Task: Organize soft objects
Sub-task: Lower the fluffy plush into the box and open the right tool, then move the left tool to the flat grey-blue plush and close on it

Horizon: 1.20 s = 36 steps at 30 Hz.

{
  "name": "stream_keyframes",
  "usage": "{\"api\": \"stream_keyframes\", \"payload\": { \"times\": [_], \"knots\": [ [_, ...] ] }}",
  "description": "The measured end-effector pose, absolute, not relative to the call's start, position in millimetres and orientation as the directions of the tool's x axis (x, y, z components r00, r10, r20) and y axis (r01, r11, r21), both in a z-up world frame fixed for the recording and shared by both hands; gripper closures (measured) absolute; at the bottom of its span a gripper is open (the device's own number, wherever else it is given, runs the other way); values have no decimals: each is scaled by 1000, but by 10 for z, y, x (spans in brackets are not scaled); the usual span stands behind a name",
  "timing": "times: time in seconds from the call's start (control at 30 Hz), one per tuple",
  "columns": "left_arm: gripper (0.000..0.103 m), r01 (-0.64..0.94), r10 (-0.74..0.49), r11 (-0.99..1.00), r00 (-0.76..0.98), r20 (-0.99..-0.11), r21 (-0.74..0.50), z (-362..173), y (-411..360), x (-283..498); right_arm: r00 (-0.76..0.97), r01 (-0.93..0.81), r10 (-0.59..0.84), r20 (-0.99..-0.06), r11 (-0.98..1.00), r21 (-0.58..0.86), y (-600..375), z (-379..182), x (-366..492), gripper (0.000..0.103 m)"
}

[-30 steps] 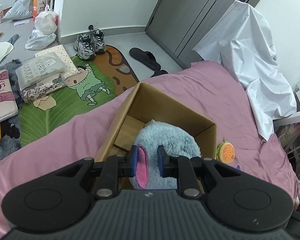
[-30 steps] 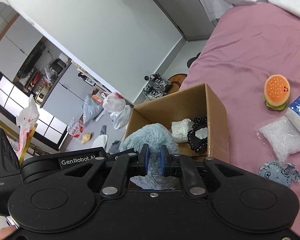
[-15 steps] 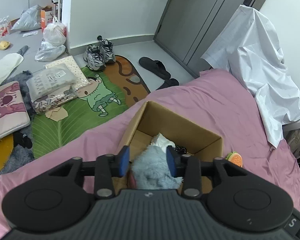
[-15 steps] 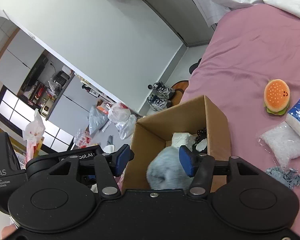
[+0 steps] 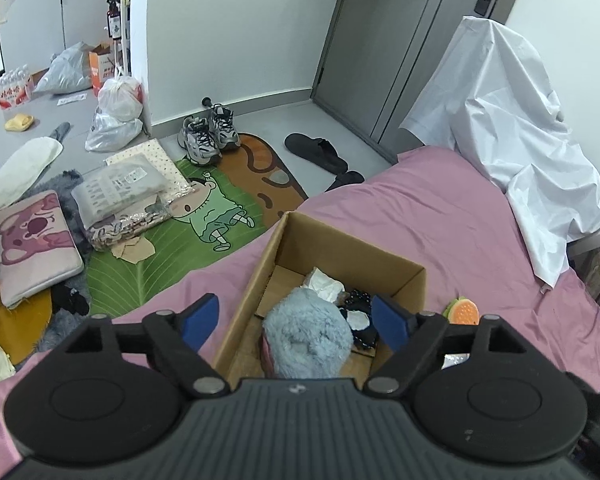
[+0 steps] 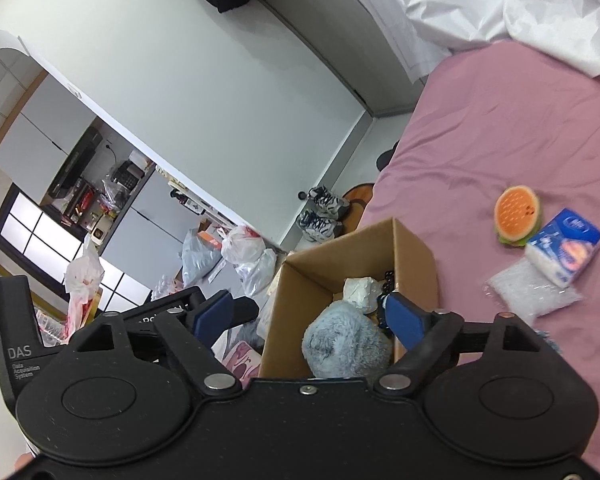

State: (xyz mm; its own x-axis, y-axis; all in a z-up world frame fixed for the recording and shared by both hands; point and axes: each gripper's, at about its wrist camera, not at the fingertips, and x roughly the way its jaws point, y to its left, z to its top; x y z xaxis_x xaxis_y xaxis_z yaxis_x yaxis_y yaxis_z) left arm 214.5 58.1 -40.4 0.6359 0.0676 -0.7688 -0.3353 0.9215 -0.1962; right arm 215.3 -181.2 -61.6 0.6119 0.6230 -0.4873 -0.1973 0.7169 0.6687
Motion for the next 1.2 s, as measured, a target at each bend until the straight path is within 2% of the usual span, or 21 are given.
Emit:
{"api": "stream_keyframes", "payload": {
  "times": [0.43,0.8,1.2],
  "knots": [
    [14,-280,66,946,655,-752,-161,-140,193,1928,667,-207,560,-492,773,599,-2261,-278,1909,6],
    [13,-231,17,955,672,-740,-188,-39,-271,1809,681,-165,503,-533,814,558,-2828,-272,1799,6],
    [13,-252,-10,941,646,-763,-226,-257,-626,1736,684,-117,463,-563,832,542,-3273,-384,1804,6]
  ]
}}
